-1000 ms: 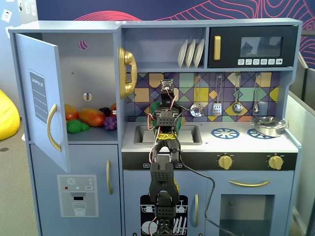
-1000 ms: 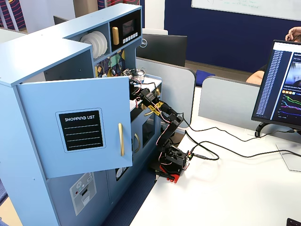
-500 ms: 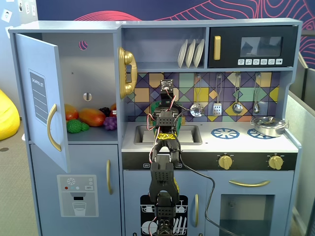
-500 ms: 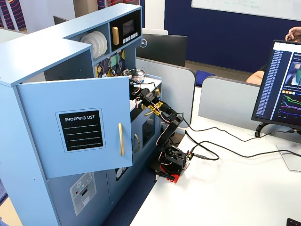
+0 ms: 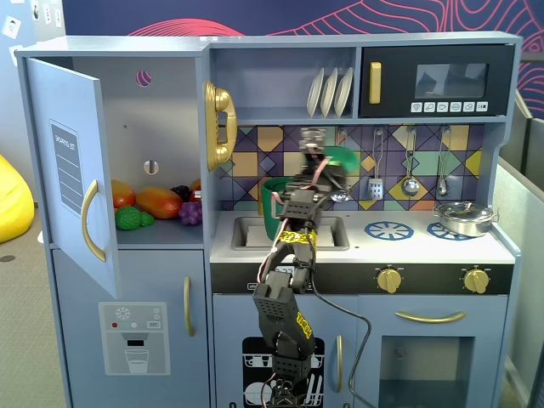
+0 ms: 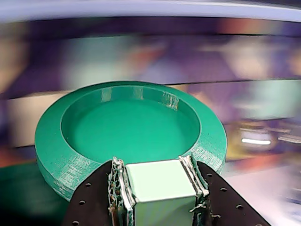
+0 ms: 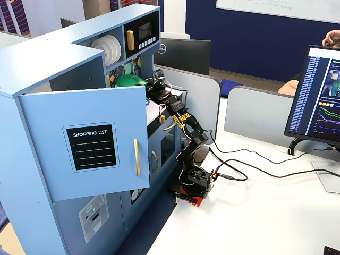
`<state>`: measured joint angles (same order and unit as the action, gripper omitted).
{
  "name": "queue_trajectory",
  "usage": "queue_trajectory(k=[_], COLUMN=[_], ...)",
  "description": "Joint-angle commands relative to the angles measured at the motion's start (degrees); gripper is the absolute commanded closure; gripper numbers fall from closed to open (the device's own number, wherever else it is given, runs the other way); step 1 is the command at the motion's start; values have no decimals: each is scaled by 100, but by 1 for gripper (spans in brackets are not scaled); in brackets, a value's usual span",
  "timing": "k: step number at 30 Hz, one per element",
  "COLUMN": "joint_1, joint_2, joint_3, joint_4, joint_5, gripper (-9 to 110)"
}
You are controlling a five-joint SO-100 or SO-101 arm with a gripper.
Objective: Take off the lid from the green recipient and place it on the counter
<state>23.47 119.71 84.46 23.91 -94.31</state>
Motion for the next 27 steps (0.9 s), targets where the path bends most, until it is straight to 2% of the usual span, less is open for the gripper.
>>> queue_trajectory(k=[1, 3, 8, 14, 27], joint_1=[738, 914, 1116, 1125, 993], joint_2=[422, 466, 334, -158, -958], joint_3=[439, 914, 2294, 3146, 3349], joint_4=[-519, -756, -2197, -3287, -3691], joint_5=[62, 105, 0, -88, -281], gripper=[101, 101, 101, 101, 101])
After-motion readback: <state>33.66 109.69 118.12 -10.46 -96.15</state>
